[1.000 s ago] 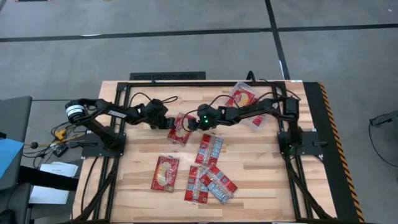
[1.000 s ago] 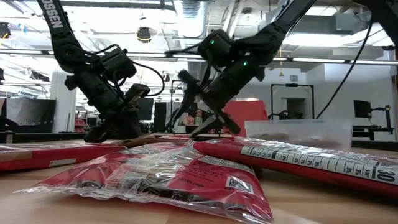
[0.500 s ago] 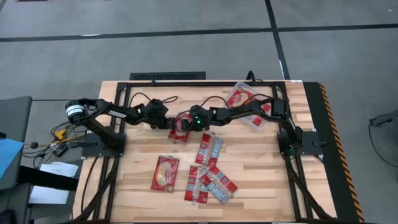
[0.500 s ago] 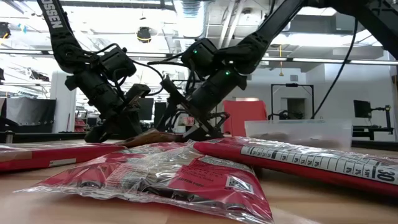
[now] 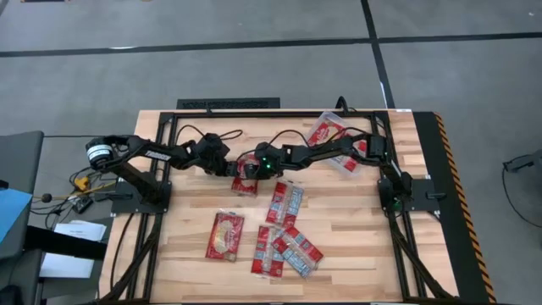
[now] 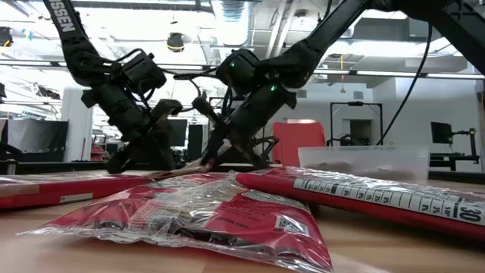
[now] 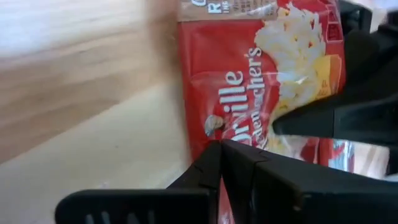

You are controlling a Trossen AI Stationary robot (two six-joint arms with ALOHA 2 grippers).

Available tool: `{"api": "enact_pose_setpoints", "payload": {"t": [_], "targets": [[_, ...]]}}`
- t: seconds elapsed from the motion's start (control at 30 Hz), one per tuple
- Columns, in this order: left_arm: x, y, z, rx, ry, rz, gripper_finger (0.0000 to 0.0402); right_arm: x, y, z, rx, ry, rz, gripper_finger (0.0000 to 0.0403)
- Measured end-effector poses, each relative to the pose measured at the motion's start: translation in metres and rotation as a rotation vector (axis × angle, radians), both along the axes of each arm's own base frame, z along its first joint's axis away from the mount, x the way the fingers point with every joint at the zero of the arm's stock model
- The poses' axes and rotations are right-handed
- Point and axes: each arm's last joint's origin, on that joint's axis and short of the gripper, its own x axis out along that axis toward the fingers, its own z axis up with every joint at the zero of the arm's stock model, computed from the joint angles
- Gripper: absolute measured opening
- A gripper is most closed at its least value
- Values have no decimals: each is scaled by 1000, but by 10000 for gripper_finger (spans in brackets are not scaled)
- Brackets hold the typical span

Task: Sort popcorn bags into baskets
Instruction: Put the red popcorn bag into the transparent bin

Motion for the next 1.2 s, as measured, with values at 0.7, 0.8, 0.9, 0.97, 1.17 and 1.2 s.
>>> {"api": "enact_pose_setpoints", "payload": {"t": [0.7, 0.8, 0.9, 0.97, 1.17, 1.2], "targets": [[-8, 31, 135, 268, -472, 52, 0, -192, -19, 161, -325, 358, -208, 19], [-10, 35, 136, 270, -471, 64, 0, -238, -12, 161, -311, 380, -323, 20], [-12, 37, 134, 274, -447, 83, 0, -274, -6, 153, -278, 358, -453, 27], [-13, 38, 132, 279, -424, 105, 0, -295, -1, 143, -247, 349, -537, 28], [-14, 40, 130, 296, -390, 167, 0, -325, 11, 104, -178, 325, -683, 22], [-15, 40, 130, 297, -389, 169, 0, -328, 11, 99, -170, 320, -701, 26]]}}
